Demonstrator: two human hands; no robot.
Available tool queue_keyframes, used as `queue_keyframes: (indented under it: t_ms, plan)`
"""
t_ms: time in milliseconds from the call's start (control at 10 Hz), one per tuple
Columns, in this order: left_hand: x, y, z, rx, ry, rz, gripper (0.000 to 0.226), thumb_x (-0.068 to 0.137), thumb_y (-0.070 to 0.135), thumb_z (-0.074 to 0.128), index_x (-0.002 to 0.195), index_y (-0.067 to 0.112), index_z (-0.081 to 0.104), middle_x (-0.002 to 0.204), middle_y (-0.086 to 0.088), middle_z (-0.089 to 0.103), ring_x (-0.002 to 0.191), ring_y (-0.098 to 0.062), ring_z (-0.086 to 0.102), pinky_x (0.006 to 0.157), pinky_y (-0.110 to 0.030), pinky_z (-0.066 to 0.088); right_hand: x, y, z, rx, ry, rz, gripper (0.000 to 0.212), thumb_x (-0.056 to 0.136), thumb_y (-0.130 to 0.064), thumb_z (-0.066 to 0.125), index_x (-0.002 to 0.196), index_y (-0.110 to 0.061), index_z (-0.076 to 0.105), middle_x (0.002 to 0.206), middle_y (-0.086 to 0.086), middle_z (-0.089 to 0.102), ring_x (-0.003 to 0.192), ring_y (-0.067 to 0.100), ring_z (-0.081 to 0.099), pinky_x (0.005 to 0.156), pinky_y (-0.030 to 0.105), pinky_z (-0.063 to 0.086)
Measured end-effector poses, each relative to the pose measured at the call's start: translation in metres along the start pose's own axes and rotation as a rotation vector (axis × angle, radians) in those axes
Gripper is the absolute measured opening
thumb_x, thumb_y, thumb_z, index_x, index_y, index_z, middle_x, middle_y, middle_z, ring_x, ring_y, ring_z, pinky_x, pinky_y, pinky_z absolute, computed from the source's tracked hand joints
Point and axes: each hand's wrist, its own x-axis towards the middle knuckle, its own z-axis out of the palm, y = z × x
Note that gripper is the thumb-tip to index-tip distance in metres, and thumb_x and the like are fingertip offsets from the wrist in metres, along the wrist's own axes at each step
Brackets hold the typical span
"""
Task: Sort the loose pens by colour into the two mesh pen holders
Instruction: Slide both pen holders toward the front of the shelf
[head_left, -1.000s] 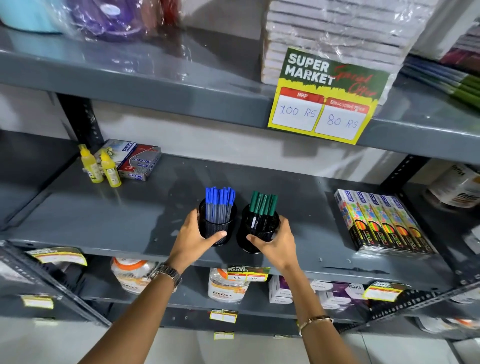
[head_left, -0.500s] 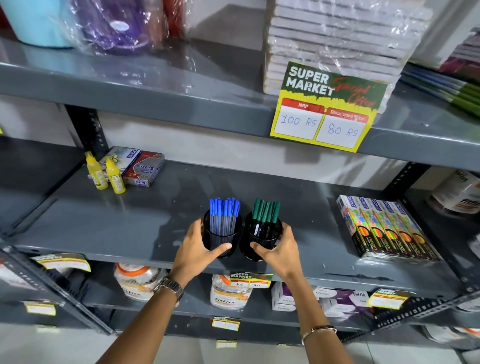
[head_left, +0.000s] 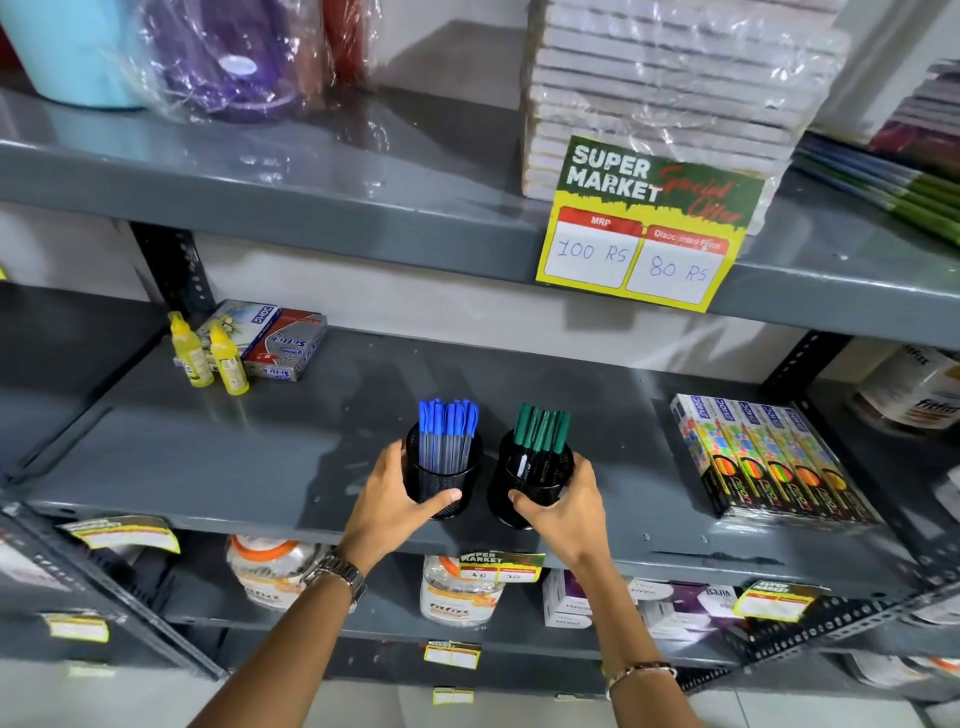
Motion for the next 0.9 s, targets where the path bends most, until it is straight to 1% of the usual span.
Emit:
queue_keyframes:
  t_ms: [100, 200, 300, 500, 600, 700, 800, 900]
  plan:
    - [0.002, 0.002, -0.001, 0.010, 0.000, 0.005, 0.086, 0.062, 0.053, 0.077, 0.130, 0.020, 0.035, 0.133, 0.000, 0.049, 0.116, -0.014, 0.047, 0.092, -0.034, 0.043, 0.003, -0.002, -0.005, 0.001, 0.004, 0.005, 0.075, 0.062, -0.037, 0.081, 0.121, -0.022, 0.037, 0.122, 0.002, 0.053, 0.105, 0.018, 0.057, 0.088, 0.038, 0.052]
    - [0.002, 0.002, -0.002, 0.013, 0.005, 0.002, 0.088, 0.062, 0.055, 0.076, 0.131, 0.019, 0.034, 0.134, -0.001, 0.048, 0.119, -0.015, 0.046, 0.095, -0.037, 0.043, 0.003, -0.001, -0.004, 0.006, -0.003, 0.000, 0.075, 0.063, -0.035, 0.081, 0.122, -0.022, 0.037, 0.123, 0.002, 0.052, 0.105, 0.018, 0.057, 0.088, 0.035, 0.051]
    - [0.000, 0.003, -0.001, 0.023, 0.000, -0.002, 0.088, 0.063, 0.054, 0.076, 0.132, 0.018, 0.034, 0.134, -0.001, 0.048, 0.119, -0.016, 0.046, 0.094, -0.038, 0.044, 0.002, -0.001, -0.003, 0.002, 0.000, 0.003, 0.076, 0.063, -0.037, 0.080, 0.124, -0.023, 0.036, 0.125, 0.002, 0.052, 0.108, 0.019, 0.056, 0.090, 0.038, 0.051]
    - [-0.005, 0.006, 0.000, 0.057, 0.004, -0.004, 0.086, 0.068, 0.055, 0.071, 0.135, 0.018, 0.031, 0.136, -0.002, 0.046, 0.119, -0.017, 0.046, 0.093, -0.041, 0.045, -0.003, 0.001, 0.000, 0.012, 0.011, 0.002, 0.079, 0.068, -0.036, 0.079, 0.130, -0.022, 0.033, 0.131, 0.002, 0.050, 0.114, 0.019, 0.054, 0.093, 0.037, 0.049]
    - [-0.010, 0.007, 0.002, 0.077, -0.008, 0.019, 0.094, 0.072, 0.055, 0.067, 0.144, 0.020, 0.017, 0.145, -0.005, 0.036, 0.126, -0.019, 0.042, 0.093, -0.043, 0.044, -0.009, 0.002, 0.000, 0.031, 0.018, -0.004, 0.088, 0.070, -0.040, 0.078, 0.139, -0.019, 0.026, 0.141, 0.001, 0.042, 0.126, 0.019, 0.046, 0.099, 0.037, 0.044]
    - [-0.021, 0.013, 0.000, 0.069, 0.080, 0.019, 0.097, 0.075, 0.057, 0.062, 0.147, 0.022, 0.007, 0.152, -0.005, 0.025, 0.134, -0.021, 0.031, 0.098, -0.045, 0.040, -0.023, -0.003, -0.002, 0.061, 0.105, 0.004, 0.096, 0.073, -0.052, 0.070, 0.144, -0.020, 0.016, 0.149, 0.002, 0.031, 0.136, 0.020, 0.034, 0.104, 0.041, 0.039]
    - [-0.038, 0.032, 0.000, 0.014, 0.351, 0.277, 0.064, 0.088, 0.044, 0.052, 0.141, 0.015, 0.030, 0.146, -0.003, 0.035, 0.132, -0.014, 0.035, 0.102, -0.040, 0.040, -0.039, -0.013, -0.004, 0.077, 0.283, -0.152, 0.079, 0.079, -0.053, 0.062, 0.141, -0.021, 0.026, 0.145, 0.003, 0.038, 0.132, 0.017, 0.037, 0.106, 0.047, 0.040]
    - [-0.046, 0.078, -0.005, -0.036, 0.527, 0.595, 0.042, 0.090, 0.027, 0.052, 0.128, 0.011, 0.045, 0.137, -0.003, 0.046, 0.126, -0.010, 0.041, 0.101, -0.035, 0.038, -0.047, -0.046, -0.007, 0.046, 0.461, -0.418, 0.057, 0.085, -0.039, 0.056, 0.135, -0.018, 0.037, 0.137, 0.002, 0.047, 0.129, 0.012, 0.040, 0.106, 0.039, 0.039]
